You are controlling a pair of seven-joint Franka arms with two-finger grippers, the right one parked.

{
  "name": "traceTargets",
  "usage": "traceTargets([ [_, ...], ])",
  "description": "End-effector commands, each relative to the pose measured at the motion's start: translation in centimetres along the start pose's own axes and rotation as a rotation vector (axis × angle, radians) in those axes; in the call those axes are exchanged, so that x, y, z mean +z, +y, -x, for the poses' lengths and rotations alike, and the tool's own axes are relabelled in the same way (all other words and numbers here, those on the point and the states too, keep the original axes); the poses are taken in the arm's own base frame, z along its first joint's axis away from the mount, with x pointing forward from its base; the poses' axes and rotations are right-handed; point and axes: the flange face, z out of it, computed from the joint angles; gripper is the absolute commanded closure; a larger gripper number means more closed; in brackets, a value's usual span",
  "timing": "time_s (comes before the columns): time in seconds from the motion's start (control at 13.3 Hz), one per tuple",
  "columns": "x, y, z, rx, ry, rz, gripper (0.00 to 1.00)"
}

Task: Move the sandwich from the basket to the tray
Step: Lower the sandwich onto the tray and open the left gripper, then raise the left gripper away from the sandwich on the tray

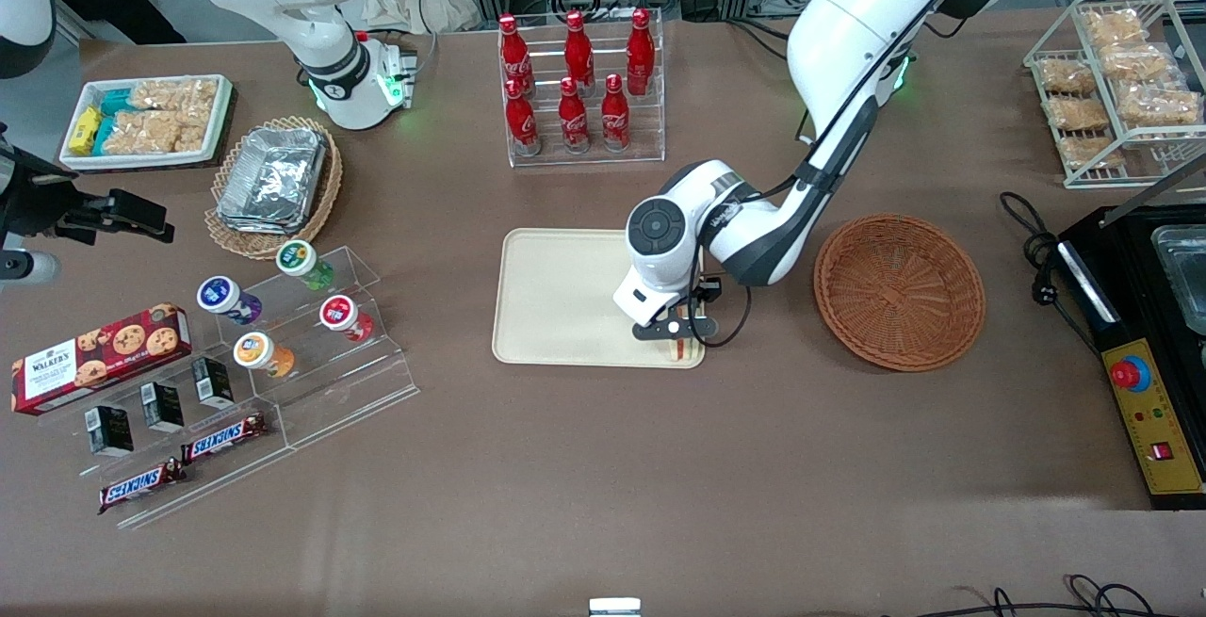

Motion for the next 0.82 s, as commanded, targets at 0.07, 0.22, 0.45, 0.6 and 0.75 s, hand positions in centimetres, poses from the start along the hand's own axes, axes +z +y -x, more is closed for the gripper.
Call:
traceTargets([
  [0.07, -3.7, -0.6, -0.4, -0.026, 0.044, 0.002, 0.0],
  [0.22, -8.8, -2.2, -0.9, -0.035, 0.084, -0.002, 0.0],
  [0.45, -15.9, -7.6, -2.4, -0.077, 0.1, -0.031, 0.0],
  [0.6, -21.1, -13.3, -2.9, -0.072, 0.063, 0.015, 0.0],
  [0.75, -25.1, -19.8, -3.0, 0.002, 0.032, 0.045, 0.0],
])
